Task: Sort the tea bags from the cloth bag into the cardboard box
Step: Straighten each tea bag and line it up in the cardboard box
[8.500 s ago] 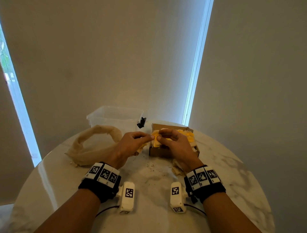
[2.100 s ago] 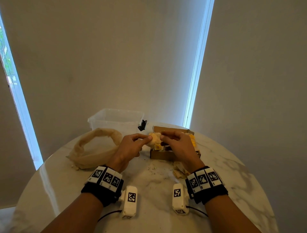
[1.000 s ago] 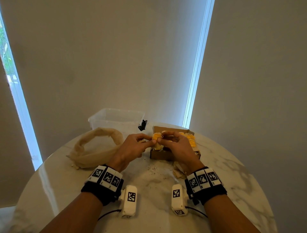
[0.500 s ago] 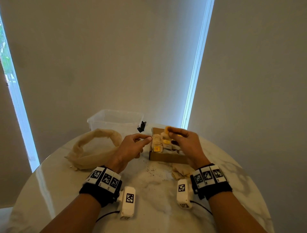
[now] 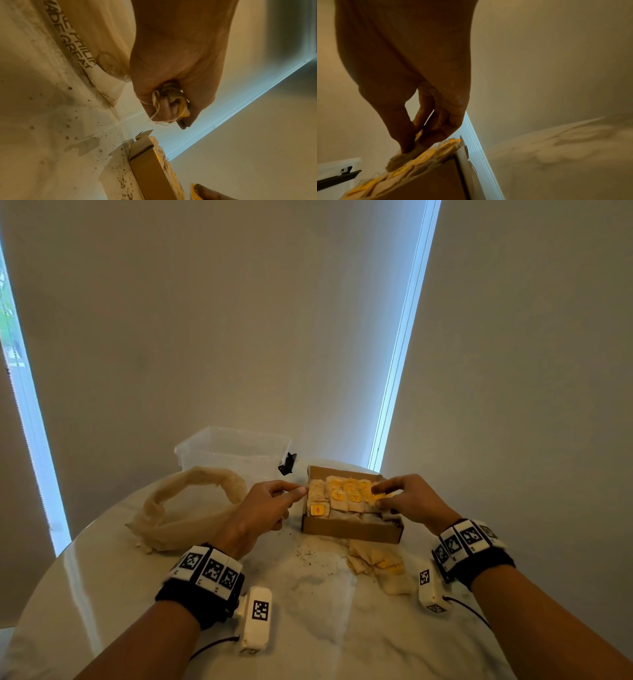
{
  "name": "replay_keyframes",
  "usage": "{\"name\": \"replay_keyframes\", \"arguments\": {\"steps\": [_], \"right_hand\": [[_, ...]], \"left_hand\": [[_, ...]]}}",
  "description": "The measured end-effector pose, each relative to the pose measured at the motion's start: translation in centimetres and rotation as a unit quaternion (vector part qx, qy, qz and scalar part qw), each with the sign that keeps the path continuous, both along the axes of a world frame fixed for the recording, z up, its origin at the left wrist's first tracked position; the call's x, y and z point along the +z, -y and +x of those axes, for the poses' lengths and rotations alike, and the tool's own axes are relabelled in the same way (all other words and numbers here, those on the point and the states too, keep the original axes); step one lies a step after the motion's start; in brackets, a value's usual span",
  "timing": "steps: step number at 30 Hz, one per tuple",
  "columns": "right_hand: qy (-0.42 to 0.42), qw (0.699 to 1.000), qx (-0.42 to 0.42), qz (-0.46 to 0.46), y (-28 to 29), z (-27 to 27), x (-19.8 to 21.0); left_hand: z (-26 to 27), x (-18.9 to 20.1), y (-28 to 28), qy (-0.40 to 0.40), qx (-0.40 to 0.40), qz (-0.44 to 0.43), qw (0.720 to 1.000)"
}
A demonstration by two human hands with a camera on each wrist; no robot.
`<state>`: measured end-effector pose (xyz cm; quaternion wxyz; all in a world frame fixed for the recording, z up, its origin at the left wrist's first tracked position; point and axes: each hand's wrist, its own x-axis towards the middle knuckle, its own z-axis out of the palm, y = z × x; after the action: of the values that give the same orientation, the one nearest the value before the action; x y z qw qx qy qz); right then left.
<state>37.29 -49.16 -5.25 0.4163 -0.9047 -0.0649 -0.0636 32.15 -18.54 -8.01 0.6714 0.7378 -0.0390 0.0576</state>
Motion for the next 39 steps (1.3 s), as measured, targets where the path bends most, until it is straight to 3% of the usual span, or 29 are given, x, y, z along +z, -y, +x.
{"name": "replay_keyframes", "arguments": {"steps": [7,16,20,24,28,34,39], "right_hand": [[-0.042,0.996,-0.004,-0.08,-0.9,0.4,-0.3],[-0.018,0.996,-0.035,-0.083,-1.5,0.6,-0.5],[0.044,0.997,-0.055,-0.025,-1.0,0.3,-0.1],[0.122,0.981,-0.078,0.131,-1.8,-1.2,0.9],[0.071,0.97,0.008,0.231,-6.1,-4.3,1.0],[-0.049,0.97,0.132,0.199,-11.0,-6.4,-0.4],[-0.034,0.968,0.15,0.199,-11.1,-6.8,-1.2]], "left_hand": [[0.3,-0.1,-0.2,-0.001,-0.003,0.007,1.0],[0.3,-0.2,-0.4,-0.011,-0.009,0.008,1.0],[0.5,0.1,-0.2,-0.037,-0.018,-0.038,0.998],[0.7,0.8,0.1,-0.096,-0.033,-0.148,0.984],[-0.2,1.4,0.3,-0.108,-0.062,-0.222,0.967],[-0.4,1.5,0.5,-0.108,-0.072,-0.233,0.964],[-0.4,1.3,1.0,-0.106,-0.094,-0.196,0.97]]}}
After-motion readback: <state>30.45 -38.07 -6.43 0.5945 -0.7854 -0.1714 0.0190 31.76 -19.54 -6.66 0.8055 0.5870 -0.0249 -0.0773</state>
